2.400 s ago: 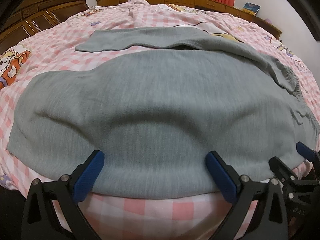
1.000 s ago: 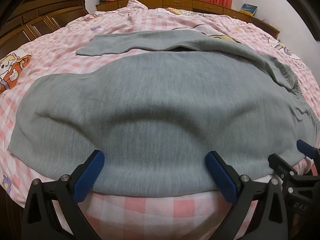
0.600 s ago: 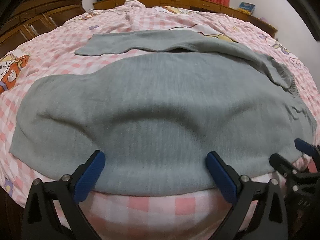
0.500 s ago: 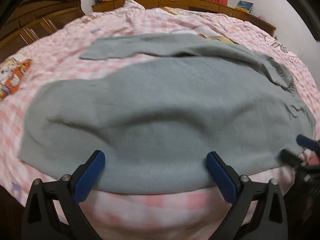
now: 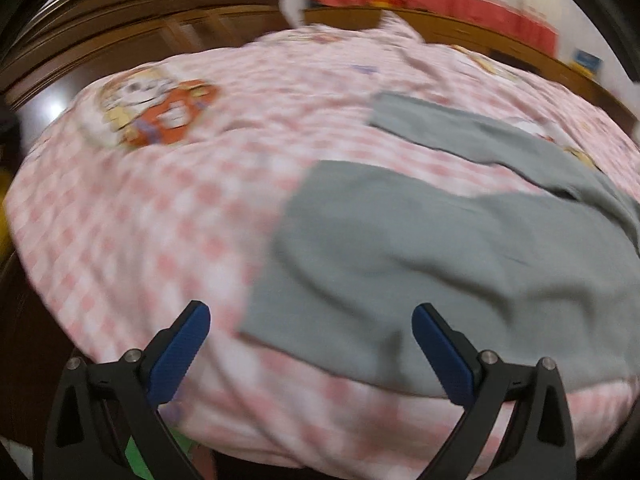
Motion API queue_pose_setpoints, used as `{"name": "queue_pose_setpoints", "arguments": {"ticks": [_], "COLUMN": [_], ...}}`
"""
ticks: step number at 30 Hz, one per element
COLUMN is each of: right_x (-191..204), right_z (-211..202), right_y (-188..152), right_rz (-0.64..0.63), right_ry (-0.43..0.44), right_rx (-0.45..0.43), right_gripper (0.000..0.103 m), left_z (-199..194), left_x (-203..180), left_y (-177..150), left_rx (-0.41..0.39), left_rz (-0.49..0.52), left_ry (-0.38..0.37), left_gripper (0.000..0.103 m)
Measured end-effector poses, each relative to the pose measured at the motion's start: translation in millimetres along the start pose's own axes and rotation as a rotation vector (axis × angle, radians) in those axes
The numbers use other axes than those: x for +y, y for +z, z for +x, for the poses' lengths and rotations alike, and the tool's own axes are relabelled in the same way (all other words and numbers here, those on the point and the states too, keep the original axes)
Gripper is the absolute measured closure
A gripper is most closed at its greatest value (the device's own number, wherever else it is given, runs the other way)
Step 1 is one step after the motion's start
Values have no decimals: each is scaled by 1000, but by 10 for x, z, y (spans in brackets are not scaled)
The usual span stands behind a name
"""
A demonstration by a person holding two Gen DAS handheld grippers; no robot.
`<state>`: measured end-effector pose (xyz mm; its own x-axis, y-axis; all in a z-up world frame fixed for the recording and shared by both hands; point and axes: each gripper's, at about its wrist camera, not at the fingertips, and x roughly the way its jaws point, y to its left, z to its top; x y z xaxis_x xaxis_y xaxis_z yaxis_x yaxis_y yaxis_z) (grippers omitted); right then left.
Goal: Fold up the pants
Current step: 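Move the right gripper to the elastic waistband and close on it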
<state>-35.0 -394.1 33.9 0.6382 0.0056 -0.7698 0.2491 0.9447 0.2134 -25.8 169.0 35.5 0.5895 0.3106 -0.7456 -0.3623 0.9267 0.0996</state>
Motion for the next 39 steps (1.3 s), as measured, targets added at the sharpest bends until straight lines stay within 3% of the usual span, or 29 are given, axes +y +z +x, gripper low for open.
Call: {"name": "queue_pose_setpoints", "arguments": {"ticks": [2,4,10,12,14,16,17,21,23,26,30,34,39], "right_x": [-4,11,90,81,29,-82,-130,-159,-110,-49,-24,-35,-40], "right_z": [80,165,229,219,179,138,115,9,-26,-23,49,206,246], "right_y": [-20,-45,-50,-31,-7,27,40,105,131,129,84,24,-12], "right_rz": [25,49,37,43,72,135,165,180,160,145,133,131,125], "right_ry": [53,93,44,25,18,67,102,156,154,147,141,128,130], "right_rx": [31,67,63,57,45,47,47,42,45,51,75,124,120], "right_gripper": [17,19,22,38,68,79,84,85,85,85,85,84,84], "left_z": [50,114,244,293,323,315,282,143,114,102,82,-32,-105], "left_x": [125,249,286,270,245,223,216,302,416,559,572,544,475], "left_y": [-2,-7,-53,-54,-47,-41,-42,-28,-26,-30,-28,-1,67], "left_rx": [0,13,75,90,96,87,74,37,35,50,46,0,-54], "left_rz": [-30,-68,-158,-195,-226,-252,-260,-290,-336,-403,-400,-343,-212], "left_ry": [38,18,-91,-150,-156,-163,-163,-155,-180,-248,-265,-259,-235], "left_gripper": [0,0,1,2,6,14,23,70,79,79,75,69,64]}}
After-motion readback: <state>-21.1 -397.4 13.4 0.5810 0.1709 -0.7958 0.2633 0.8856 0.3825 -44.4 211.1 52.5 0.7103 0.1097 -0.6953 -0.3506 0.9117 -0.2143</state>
